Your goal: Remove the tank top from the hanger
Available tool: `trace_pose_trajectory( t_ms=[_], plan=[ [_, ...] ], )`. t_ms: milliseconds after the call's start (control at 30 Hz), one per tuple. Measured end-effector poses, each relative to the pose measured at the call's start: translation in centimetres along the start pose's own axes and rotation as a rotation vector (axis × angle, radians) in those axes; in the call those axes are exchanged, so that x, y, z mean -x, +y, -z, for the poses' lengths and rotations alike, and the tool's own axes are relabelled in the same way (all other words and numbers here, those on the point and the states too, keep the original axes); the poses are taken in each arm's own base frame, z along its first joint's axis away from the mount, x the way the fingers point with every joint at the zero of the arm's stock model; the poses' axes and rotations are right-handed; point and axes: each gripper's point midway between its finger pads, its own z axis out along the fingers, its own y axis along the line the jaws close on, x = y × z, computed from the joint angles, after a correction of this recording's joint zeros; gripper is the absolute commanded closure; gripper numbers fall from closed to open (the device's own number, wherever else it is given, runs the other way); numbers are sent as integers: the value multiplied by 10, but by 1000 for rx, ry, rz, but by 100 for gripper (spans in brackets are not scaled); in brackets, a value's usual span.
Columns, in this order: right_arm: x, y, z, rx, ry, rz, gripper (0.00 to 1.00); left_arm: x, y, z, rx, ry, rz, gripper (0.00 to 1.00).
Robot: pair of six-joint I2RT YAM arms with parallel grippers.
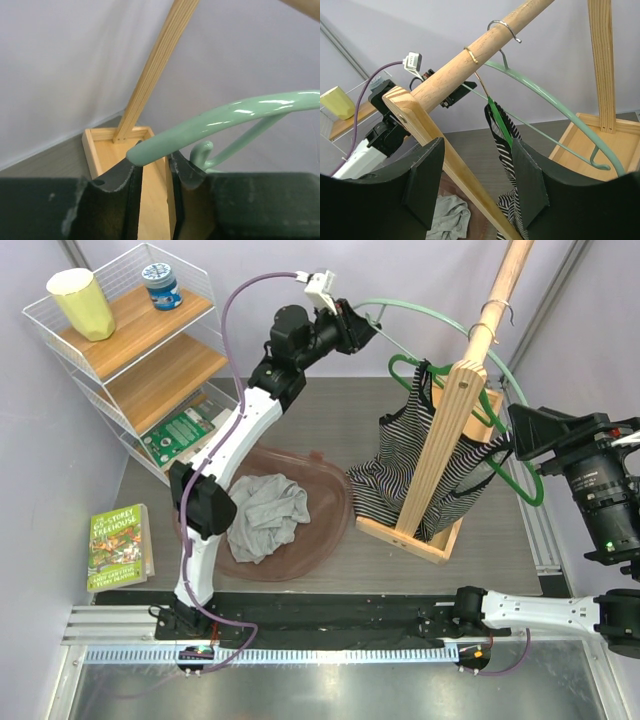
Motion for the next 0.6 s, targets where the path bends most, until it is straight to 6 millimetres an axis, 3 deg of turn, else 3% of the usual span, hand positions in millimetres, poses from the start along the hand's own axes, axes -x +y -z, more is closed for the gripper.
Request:
trace_pose_trajectory(
  t_ms=[100, 133, 233, 467, 600],
  plan=[
    [0, 1, 0, 5, 0, -6, 38, -14, 6, -1, 22, 38, 15, 60],
    [0, 1, 0, 6, 1, -7, 38, -19, 8, -2, 26, 51, 20, 48],
    [0, 2, 0, 11, 1, -11, 38, -37, 16, -5, 49, 92, 32, 32],
    [-1, 3, 0, 12, 3, -14, 38, -66, 37, 4, 136, 190, 38, 28],
    [-3, 3, 0, 12, 6, -11, 38, -90, 52, 30, 203, 267, 48, 29]
  ],
)
